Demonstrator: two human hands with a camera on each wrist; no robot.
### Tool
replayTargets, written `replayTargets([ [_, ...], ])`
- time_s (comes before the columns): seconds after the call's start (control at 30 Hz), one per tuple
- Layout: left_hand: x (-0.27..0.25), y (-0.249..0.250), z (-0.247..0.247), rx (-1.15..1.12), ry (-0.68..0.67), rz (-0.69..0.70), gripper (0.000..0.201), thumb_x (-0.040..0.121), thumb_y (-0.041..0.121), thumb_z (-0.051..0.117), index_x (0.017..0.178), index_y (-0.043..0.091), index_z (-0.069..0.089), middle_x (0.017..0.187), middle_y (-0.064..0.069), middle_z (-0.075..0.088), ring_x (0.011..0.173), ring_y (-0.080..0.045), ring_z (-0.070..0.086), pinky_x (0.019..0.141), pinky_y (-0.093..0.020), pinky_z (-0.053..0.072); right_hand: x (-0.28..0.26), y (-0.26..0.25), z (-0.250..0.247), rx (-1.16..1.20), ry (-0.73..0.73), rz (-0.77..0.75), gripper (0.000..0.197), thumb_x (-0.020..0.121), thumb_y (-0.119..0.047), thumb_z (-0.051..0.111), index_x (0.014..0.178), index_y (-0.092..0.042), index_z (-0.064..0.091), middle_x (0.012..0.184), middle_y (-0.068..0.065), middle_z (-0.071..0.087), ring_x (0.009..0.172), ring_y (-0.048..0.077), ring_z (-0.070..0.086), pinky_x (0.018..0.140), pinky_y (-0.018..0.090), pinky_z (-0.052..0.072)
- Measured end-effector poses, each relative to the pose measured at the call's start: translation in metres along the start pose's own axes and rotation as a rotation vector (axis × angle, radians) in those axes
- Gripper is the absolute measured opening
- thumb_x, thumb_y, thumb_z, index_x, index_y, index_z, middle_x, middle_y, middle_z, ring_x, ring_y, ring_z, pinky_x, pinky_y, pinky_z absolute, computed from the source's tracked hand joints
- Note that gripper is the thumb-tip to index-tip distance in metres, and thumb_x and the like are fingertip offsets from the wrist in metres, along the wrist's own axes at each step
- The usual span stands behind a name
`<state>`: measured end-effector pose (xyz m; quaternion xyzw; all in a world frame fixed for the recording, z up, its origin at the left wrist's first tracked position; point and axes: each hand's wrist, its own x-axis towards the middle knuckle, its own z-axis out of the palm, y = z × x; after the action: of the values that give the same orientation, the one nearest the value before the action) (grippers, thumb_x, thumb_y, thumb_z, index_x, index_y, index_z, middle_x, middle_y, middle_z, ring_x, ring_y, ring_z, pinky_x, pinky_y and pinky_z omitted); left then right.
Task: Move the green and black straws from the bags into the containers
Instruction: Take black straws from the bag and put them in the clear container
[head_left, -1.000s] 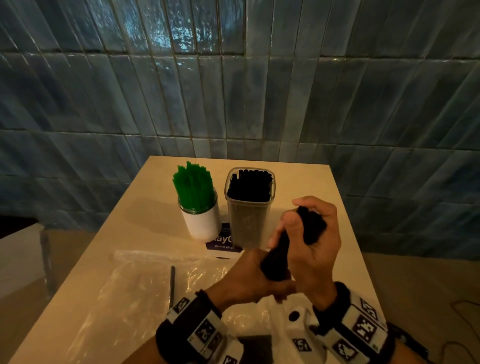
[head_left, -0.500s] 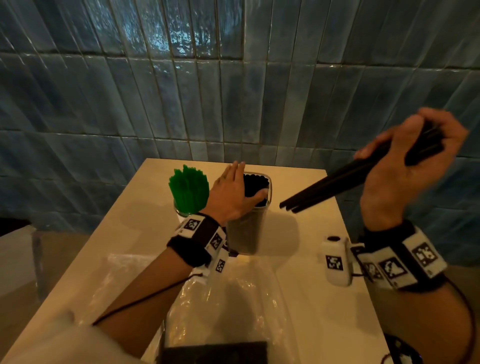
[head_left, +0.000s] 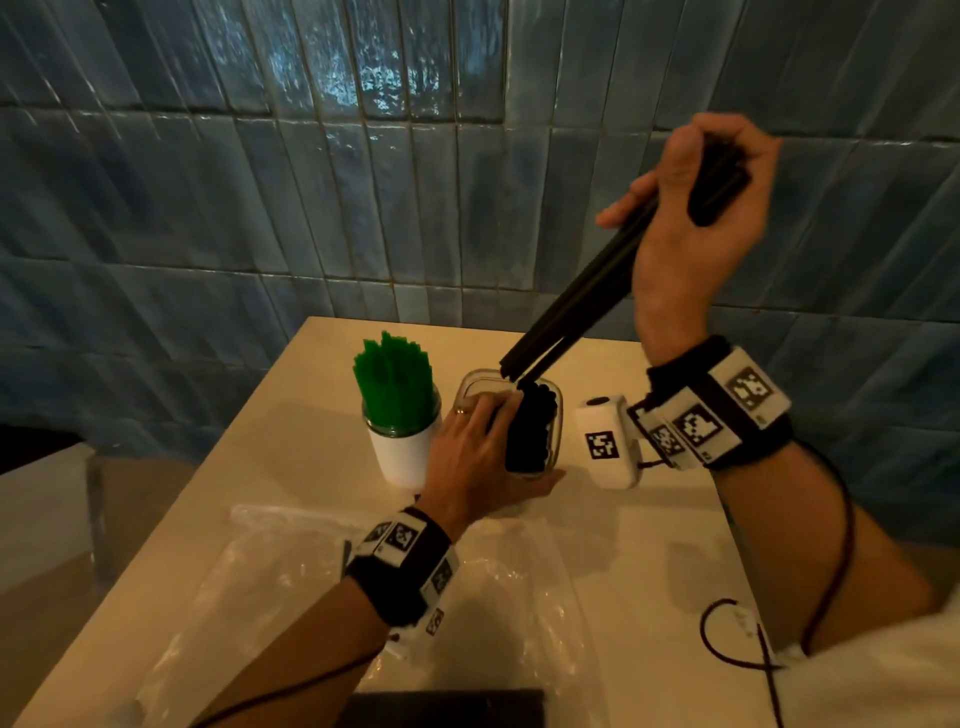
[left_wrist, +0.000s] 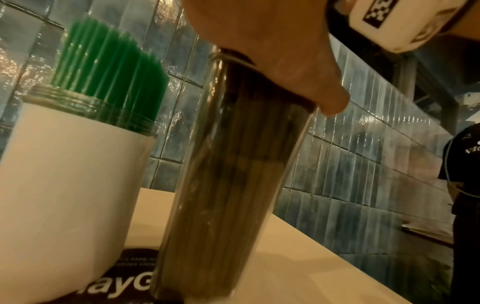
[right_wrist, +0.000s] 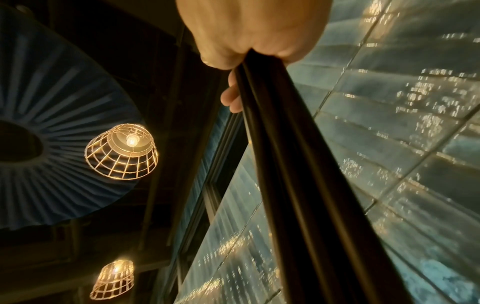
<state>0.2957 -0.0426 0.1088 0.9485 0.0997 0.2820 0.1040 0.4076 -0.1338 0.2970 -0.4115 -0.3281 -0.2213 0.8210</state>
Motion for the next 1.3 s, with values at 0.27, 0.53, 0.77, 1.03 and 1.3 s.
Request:
replayTargets([
  [0.27, -0.017, 0.004, 0.0, -0.006, 0.076, 0.085, 0.082, 0.065, 0.065, 0.055, 0.121, 0.006, 0.059, 0.112, -0.008, 0.063, 0.103, -0.024, 0.054, 0.084, -0.033, 0.049, -0.047, 0.015, 0.022, -0.072, -0.265, 0.092, 0.016, 0.089, -0.019, 0.06, 0.1, -0.022, 0.049, 0.064, -0.005, 0.061, 0.053, 0.014, 0.063, 0.052, 0.028, 0.053],
  [0.53, -0.02, 0.007, -0.001, -0.009, 0.068, 0.066, 0.083, 0.067, 0.068, 0.053, 0.122, 0.007, 0.058, 0.113, -0.008, 0.062, 0.102, -0.026, 0.057, 0.082, -0.033, 0.051, -0.065, 0.036, 0.016, -0.166, -0.561, 0.21, 0.012, 0.087, -0.019, 0.063, 0.096, -0.017, 0.055, 0.071, -0.007, 0.063, 0.062, 0.011, 0.066, 0.063, 0.032, 0.058],
  [0.77, -0.014, 0.005, -0.003, 0.004, 0.001, -0.013, 0.089, 0.066, 0.074, 0.046, 0.125, 0.009, 0.054, 0.118, -0.009, 0.06, 0.106, -0.031, 0.058, 0.088, -0.039, 0.05, -0.076, 0.048, -0.008, -0.574, -1.08, 0.39, 0.021, 0.089, -0.03, 0.061, 0.11, -0.024, 0.059, 0.106, -0.006, 0.064, 0.093, 0.002, 0.056, 0.074, 0.005, 0.041],
  [1.03, -0.01, 0.007, -0.001, 0.073, 0.046, -0.003, 0.089, 0.062, 0.073, 0.064, 0.125, 0.01, 0.052, 0.114, -0.009, 0.062, 0.1, -0.03, 0.062, 0.081, -0.037, 0.053, -0.072, 0.048, -0.023, -0.713, -1.1, 0.393, 0.042, 0.087, -0.019, 0.065, 0.125, -0.024, 0.05, 0.123, 0.006, 0.058, 0.111, 0.014, 0.051, 0.091, 0.027, 0.044],
  [1.3, -0.007, 0.006, 0.001, 0.101, 0.083, -0.016, 0.086, 0.063, 0.075, 0.058, 0.12, 0.01, 0.056, 0.112, -0.007, 0.063, 0.1, -0.025, 0.061, 0.083, -0.034, 0.052, -0.084, 0.065, -0.03, -1.057, -1.239, 0.377, 0.046, 0.099, -0.04, 0.035, 0.142, -0.024, 0.035, 0.135, 0.006, 0.053, 0.118, 0.025, 0.053, 0.095, 0.035, 0.045],
])
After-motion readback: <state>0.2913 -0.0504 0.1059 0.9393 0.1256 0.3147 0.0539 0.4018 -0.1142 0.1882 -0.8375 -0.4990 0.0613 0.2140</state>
